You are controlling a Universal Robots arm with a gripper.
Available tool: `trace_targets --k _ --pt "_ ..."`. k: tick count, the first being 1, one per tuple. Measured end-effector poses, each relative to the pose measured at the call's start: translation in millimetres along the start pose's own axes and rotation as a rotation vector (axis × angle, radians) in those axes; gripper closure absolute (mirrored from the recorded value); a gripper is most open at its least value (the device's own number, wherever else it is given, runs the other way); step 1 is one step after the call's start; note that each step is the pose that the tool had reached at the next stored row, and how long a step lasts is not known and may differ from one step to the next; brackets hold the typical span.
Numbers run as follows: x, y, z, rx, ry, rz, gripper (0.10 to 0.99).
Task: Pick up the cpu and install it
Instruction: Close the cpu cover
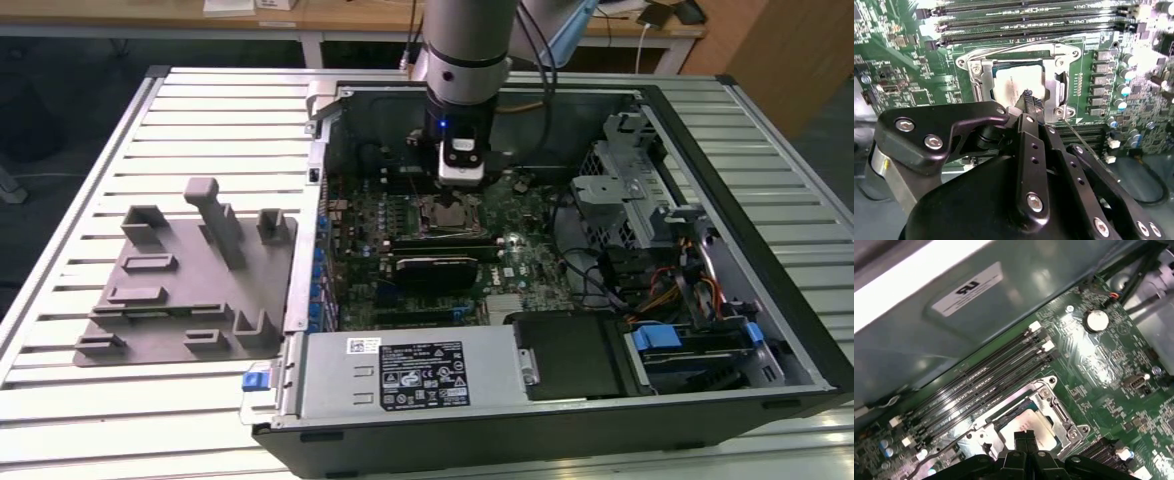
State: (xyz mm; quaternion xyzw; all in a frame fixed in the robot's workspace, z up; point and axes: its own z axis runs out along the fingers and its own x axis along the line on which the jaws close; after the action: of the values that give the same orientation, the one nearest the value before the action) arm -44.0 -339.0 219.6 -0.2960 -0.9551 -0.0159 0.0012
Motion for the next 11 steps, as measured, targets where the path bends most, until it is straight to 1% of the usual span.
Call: trace_targets --k 11 --pt "0.0 0.0 0.4 0.002 0.0044 -0.148 0.980"
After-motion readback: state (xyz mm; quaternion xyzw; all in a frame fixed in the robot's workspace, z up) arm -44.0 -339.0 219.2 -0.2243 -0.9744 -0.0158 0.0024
